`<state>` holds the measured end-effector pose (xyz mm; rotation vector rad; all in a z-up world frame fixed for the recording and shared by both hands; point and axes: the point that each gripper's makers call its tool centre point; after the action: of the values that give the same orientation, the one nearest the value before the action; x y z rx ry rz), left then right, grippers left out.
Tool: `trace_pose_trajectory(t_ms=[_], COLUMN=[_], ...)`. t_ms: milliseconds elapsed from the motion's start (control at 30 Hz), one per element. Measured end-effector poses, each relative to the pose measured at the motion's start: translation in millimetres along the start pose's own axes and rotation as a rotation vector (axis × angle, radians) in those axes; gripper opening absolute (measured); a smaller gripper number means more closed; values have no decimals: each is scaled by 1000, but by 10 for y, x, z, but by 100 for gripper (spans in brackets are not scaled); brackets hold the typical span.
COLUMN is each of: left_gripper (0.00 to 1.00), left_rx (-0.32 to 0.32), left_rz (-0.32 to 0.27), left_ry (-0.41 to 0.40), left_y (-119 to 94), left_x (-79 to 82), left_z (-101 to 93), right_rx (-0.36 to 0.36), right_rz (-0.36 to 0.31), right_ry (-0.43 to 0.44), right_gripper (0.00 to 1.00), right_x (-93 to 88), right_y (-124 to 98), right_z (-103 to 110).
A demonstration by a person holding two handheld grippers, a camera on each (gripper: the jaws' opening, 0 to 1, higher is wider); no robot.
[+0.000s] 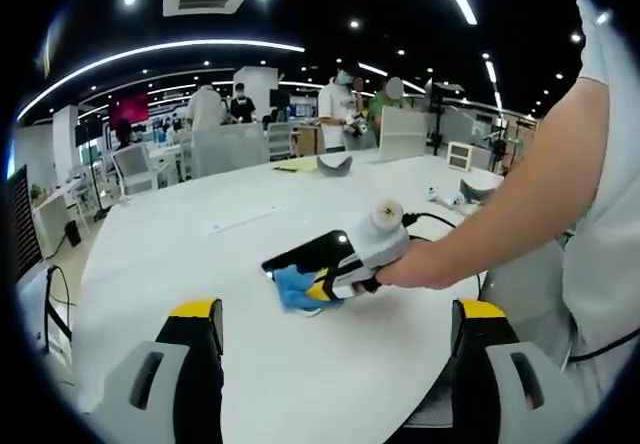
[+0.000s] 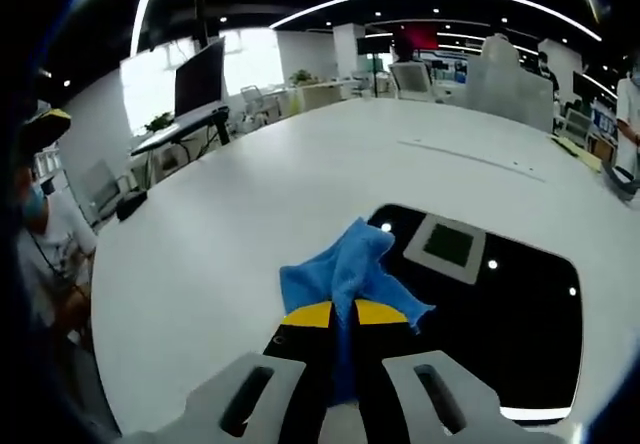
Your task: Wipe the mirror surface with the cleaning cloth until all visible marks leave the cleaned area.
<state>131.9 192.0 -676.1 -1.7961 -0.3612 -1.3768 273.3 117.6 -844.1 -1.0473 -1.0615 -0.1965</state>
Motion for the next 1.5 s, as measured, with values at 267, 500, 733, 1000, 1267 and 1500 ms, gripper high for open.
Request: trace_pose_trajectory(t_ms=[267,500,733,1000,1267,1500], left_gripper=[95,95,95,95,95,95], left_rx=[-14,-15,-15,-14,-8,14], left_rz=[-7,-7,-9,-11,-10,-8], left_ry=[6,12,15,18,12,10], left_y=[20,1,-2,2,32,33], left_x=[50,54,56,68,82,113], left_z=[-77,-90,-107,-105,-96,-123], right_rx=[8,1,3,6,11,22], right_rz=[-6,-8,-7,-4,-9,-7], right_ry=[-10,-7,-9,-10,-15,-27], right_gripper=[1,1,1,1,1,1], right_x=[-60,-77,-90,-94,-90,-96], right_y=[-64,-91,-101,-104,-105,-102], right_z=[70,96,104,103,105,100])
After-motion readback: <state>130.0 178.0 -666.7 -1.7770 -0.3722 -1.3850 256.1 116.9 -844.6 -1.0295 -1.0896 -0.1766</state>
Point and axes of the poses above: the point that each gripper's makers call its tool centre point, and the gripper's own axes: y roughly forward along the fingers, z roughly to its left, x roughly out of its top, and after that the axes turned 1 degree about z, right-handed
